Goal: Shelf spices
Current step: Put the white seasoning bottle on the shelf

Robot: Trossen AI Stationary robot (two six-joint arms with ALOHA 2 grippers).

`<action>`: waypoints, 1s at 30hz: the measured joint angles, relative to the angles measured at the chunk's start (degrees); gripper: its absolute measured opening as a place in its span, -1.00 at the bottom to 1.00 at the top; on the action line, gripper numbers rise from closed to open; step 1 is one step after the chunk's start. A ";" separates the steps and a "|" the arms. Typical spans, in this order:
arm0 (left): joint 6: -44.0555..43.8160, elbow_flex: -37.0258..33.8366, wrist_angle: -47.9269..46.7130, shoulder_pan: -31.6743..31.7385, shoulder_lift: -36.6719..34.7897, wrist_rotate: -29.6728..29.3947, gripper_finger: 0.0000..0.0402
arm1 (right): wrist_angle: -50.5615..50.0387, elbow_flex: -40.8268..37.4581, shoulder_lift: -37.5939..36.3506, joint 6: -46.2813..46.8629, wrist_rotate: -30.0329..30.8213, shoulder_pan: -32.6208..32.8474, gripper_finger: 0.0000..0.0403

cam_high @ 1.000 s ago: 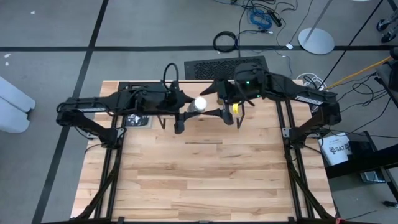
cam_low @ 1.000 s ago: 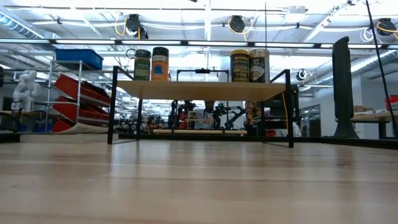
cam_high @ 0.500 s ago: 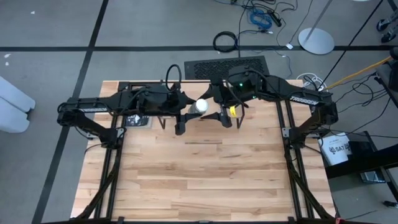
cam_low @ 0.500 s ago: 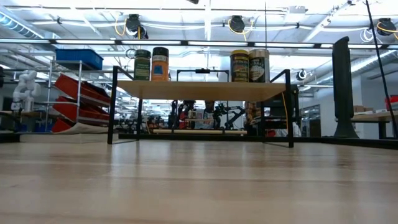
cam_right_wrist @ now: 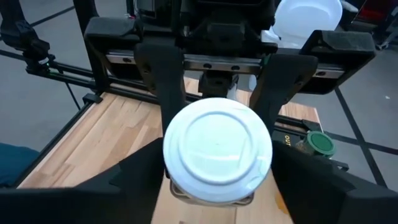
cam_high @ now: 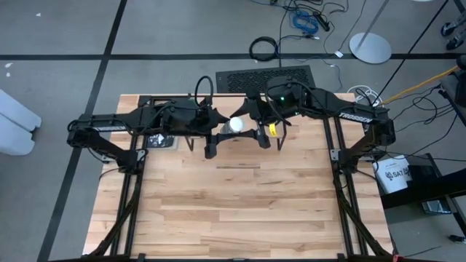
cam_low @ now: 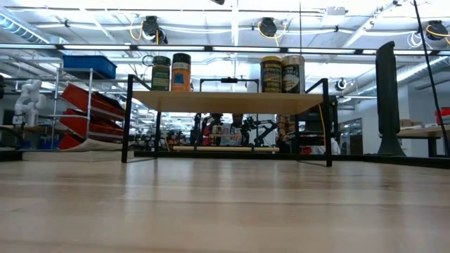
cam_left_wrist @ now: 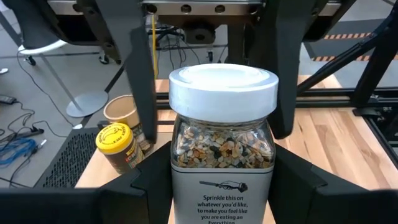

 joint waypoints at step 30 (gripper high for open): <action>-3.05 -0.02 -2.18 -0.12 -3.26 -2.98 0.21 | 0.53 0.00 -0.05 0.48 3.19 0.01 -0.07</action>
